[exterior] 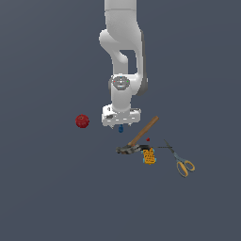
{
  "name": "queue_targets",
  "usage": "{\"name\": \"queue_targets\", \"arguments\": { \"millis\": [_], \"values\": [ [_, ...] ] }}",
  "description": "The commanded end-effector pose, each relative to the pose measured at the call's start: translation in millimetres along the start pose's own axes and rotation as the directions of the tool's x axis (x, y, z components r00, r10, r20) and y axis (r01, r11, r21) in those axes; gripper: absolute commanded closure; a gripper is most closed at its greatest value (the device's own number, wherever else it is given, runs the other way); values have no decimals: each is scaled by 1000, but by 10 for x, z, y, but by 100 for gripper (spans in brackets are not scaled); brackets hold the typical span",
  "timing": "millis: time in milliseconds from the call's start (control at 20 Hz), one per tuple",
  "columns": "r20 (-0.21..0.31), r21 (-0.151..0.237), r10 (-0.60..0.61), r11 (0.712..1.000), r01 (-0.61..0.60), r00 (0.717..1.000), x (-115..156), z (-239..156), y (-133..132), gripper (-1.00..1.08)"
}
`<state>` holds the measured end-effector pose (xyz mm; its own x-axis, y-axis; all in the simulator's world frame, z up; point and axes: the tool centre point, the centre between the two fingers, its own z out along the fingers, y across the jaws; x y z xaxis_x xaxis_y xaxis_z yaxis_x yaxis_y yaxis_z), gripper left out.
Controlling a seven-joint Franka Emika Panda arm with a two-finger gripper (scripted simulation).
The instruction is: Pick up a designated object from a clutter of objects.
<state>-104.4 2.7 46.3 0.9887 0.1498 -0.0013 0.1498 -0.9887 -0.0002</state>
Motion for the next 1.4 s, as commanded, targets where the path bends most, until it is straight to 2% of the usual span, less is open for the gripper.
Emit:
{"name": "queue_targets", "arguments": {
  "millis": [0,50,800,1350],
  "values": [
    [-1,0,0,1000,0,1000,3,22,1,-92],
    [-1,0,0,1000,0,1000,3,22,1,108],
    [-2,0,0,1000,0,1000,24,-35,-24,108],
    [-1,-1,0,1000,0,1000,208,-526,-232,108]
  ]
}}
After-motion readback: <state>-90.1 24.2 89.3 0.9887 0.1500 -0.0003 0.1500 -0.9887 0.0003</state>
